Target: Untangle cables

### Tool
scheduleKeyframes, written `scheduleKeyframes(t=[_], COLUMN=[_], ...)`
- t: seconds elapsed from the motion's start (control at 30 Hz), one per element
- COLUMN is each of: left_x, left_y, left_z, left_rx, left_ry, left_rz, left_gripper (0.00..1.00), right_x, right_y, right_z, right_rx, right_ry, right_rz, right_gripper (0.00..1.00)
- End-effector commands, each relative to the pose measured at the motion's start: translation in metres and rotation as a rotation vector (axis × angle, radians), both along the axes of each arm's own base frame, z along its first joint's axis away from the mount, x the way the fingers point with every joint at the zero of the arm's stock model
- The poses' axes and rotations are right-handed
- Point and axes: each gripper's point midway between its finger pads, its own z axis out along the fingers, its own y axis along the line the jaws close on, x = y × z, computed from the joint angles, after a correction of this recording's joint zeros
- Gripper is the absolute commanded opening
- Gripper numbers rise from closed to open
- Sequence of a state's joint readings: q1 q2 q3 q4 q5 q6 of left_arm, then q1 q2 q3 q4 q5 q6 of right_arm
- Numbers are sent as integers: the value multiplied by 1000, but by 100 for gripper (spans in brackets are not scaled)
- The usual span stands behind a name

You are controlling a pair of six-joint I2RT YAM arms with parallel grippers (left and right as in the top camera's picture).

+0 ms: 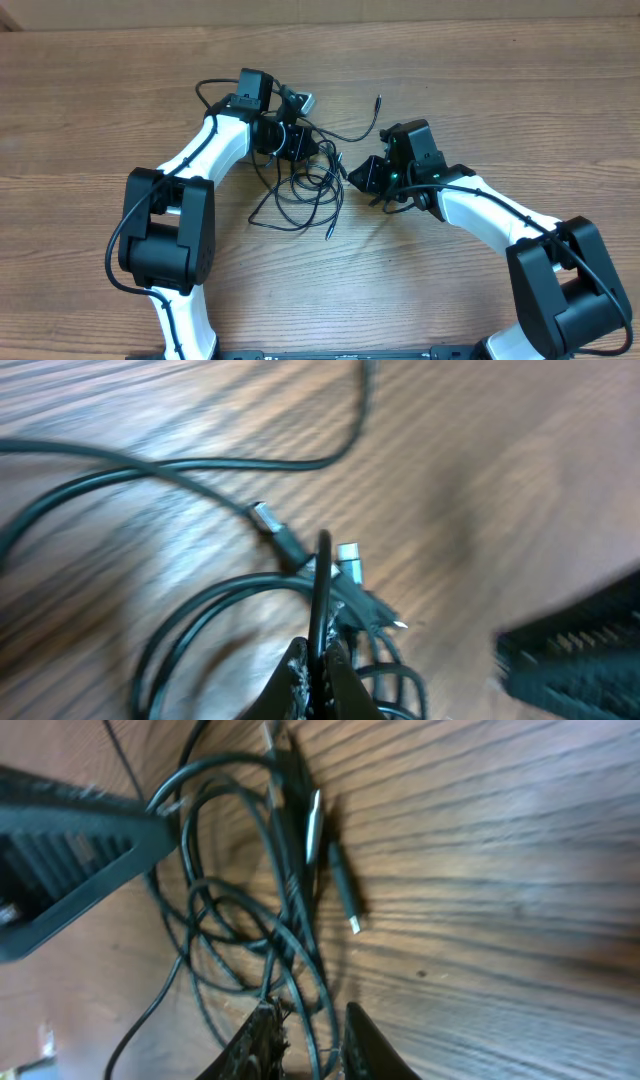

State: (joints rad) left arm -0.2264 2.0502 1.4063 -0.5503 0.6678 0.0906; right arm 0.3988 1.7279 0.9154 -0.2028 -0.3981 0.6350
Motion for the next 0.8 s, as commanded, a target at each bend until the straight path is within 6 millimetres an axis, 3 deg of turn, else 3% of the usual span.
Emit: scheduleKeyframes(t=[0.0,0.37,0.77], left_x=[-13,-26,-28], left_y=[-16,-28,-30], left_z=[12,28,31], left_rx=[-129,-247,-272], left_ry=[-21,-32,-26], left_rz=[-122,-208,-215], left_gripper=[4,4,4], right_x=[8,0,-12], right_y=[-15,2,21], right_z=[-9,-30,-25], right_rx=[-76,-52,15], right_ry=[1,57,87], right_rz=[-102,-90,-18], right_gripper=[20,20,20])
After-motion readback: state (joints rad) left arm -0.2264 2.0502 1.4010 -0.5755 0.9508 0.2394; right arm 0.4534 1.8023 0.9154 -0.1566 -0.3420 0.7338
